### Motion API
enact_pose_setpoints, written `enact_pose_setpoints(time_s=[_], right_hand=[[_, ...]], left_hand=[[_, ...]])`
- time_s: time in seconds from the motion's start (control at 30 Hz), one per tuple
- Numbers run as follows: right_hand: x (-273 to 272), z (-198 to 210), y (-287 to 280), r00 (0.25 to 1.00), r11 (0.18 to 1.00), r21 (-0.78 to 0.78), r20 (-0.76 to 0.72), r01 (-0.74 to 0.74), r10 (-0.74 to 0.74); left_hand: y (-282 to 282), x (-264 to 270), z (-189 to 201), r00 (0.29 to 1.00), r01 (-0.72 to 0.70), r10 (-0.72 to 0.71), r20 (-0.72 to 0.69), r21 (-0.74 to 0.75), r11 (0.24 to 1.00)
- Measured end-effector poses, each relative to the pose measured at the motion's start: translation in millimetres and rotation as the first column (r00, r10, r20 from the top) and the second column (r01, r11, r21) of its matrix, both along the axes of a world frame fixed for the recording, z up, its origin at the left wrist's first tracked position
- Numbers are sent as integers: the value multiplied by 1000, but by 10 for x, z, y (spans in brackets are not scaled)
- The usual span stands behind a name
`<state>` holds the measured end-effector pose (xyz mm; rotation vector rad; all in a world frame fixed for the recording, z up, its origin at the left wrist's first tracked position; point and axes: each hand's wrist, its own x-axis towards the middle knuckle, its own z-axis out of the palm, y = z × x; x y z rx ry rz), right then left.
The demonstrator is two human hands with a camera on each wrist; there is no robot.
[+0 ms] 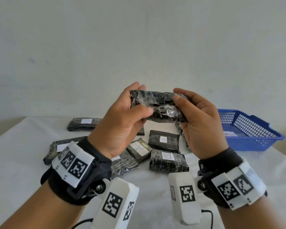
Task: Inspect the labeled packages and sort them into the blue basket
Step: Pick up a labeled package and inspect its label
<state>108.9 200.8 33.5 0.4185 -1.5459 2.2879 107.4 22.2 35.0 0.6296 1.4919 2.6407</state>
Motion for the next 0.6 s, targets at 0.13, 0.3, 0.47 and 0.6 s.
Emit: enact_pose_setpoints(time_s=[0.13, 0.3, 0.47, 0.6], right_hand=[[49, 68, -36, 994, 988, -127, 67, -82, 91], [134, 144, -23, 978, 981, -68, 85, -183, 188], [81, 115, -40, 985, 994, -36, 133, -106, 110], [107, 114, -55, 981, 989, 10, 129, -145, 142]], left_hand=[[14, -36, -21, 1000, 18, -16, -22, 77, 997], [78, -18, -28, 996, -63, 67, -55, 59, 996], [85, -10, -68, 987, -126, 115, -117, -100, 987], [83, -26, -50, 991, -130, 128, -51, -43, 991]])
